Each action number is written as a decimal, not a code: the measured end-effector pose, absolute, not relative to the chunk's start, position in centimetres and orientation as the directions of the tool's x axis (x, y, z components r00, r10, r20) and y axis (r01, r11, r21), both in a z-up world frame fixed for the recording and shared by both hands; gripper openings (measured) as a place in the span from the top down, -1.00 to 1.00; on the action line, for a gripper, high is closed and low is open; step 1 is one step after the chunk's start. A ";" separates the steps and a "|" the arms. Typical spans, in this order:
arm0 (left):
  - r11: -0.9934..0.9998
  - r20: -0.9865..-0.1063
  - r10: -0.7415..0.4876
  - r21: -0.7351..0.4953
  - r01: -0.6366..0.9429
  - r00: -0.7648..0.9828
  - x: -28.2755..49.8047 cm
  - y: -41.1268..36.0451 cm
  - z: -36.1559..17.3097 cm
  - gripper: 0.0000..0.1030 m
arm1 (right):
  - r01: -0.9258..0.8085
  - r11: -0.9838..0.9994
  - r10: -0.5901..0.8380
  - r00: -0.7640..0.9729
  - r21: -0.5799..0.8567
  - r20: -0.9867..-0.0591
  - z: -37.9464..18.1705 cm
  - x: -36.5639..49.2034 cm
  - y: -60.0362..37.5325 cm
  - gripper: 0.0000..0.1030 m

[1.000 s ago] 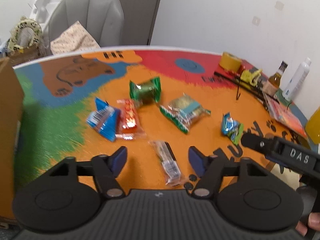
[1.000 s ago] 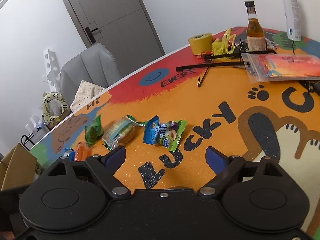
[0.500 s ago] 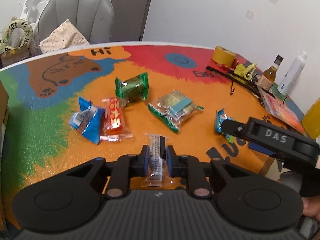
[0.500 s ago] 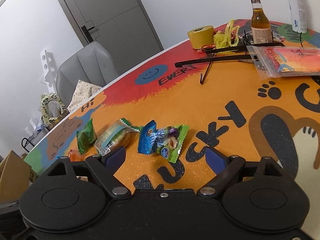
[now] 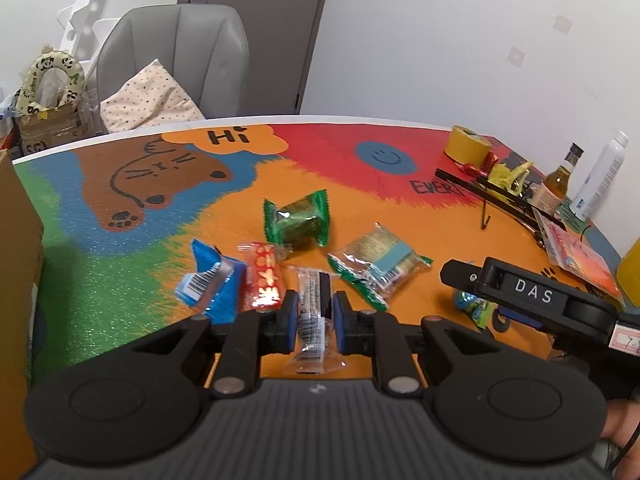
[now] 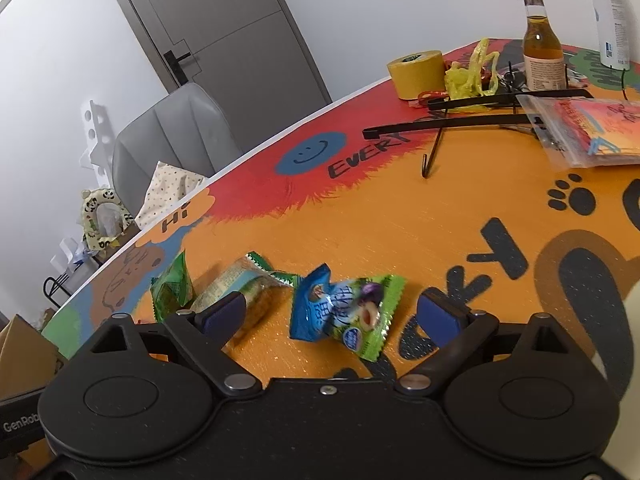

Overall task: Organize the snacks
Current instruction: 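Grasp the small clear-wrapped stick snack with the left tool while the right tool grasps the blue-and-green candy, then carry the stick snack and blue-green candy over the box with both tools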

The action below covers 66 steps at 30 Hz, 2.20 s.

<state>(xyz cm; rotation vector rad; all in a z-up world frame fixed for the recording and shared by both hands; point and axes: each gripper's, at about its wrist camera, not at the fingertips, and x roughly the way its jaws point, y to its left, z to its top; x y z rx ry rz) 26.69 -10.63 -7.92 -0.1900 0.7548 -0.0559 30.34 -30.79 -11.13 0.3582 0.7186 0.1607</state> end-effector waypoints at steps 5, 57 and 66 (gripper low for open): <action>0.981 -0.671 -0.119 -0.194 -0.019 0.732 26.4 -10.2 -7.7 0.67 | 0.001 0.953 0.198 0.753 0.302 -0.627 -11.1 30.5 -30.3 -0.09; 0.964 -0.542 -0.022 -0.233 -0.125 0.840 16.3 0.7 -0.5 0.67 | -0.284 0.894 0.431 0.758 0.347 -0.490 -3.3 22.0 -20.8 0.36; 0.943 -0.522 0.032 -0.266 -0.198 0.852 14.3 5.4 0.2 0.67 | -0.363 0.871 0.486 0.735 0.331 -0.473 -2.0 20.8 -16.9 0.36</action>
